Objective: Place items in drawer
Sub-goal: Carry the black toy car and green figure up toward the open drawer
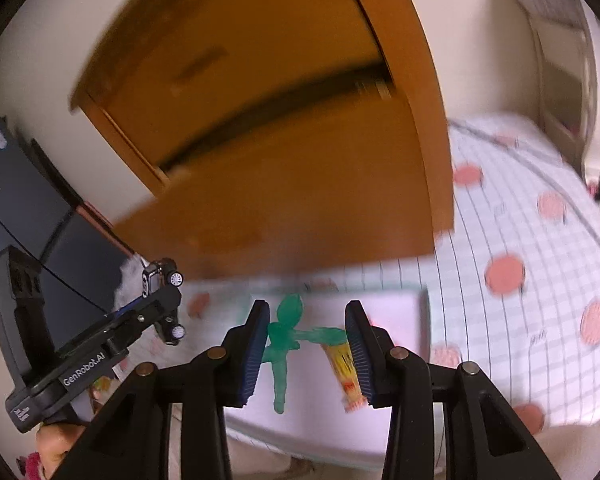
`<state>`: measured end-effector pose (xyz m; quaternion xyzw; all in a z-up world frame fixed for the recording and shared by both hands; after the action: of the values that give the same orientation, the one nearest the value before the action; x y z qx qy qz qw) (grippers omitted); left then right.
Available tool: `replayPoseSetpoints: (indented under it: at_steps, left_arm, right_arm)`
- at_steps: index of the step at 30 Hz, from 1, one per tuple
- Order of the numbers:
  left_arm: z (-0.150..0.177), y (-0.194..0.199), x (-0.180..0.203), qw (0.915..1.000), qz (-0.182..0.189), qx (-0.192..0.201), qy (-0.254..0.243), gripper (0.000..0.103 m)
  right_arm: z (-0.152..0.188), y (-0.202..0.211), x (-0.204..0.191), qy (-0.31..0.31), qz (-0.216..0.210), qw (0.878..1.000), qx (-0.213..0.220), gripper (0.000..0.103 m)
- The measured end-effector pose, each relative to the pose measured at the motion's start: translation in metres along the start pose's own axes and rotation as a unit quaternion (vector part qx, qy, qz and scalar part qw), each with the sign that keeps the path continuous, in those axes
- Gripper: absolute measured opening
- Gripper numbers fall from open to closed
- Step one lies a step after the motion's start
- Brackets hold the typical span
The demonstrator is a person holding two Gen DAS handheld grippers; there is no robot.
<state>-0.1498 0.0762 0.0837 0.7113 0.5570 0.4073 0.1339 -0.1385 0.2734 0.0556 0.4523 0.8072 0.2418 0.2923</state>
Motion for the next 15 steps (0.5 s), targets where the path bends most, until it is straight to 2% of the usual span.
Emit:
replayPoseSetpoints:
  at_steps: [4, 8, 15]
  left_arm:
    - [-0.035, 0.014, 0.010, 0.9994, 0.009, 0.032, -0.002, 0.035]
    - [-0.063, 0.018, 0.017, 0.9988, 0.018, 0.046, -0.001, 0.035]
    - [-0.097, 0.029, 0.022, 0.9967, 0.019, 0.079, -0.002, 0.035]
  right_arm:
    - [-0.044, 0.015, -0.008, 0.011, -0.003, 0.999, 0.035, 0.042]
    - [-0.081, 0.024, -0.014, 0.020, -0.004, 0.998, 0.063, 0.042]
    - [-0.122, 0.020, -0.009, 0.035, 0.027, 0.996, 0.074, 0.042]
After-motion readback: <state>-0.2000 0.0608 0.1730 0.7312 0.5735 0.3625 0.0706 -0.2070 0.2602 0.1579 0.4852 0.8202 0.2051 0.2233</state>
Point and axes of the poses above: each gripper's, at about its wrist camera, not at the fingertips, and y roughly against the way its jaws point, x to its right, z to its underside, the point moved 4 cm from there along -y, roughly the way its jaws point, and after that the axes turned 14 degrees about y, right-handed, at the moved point
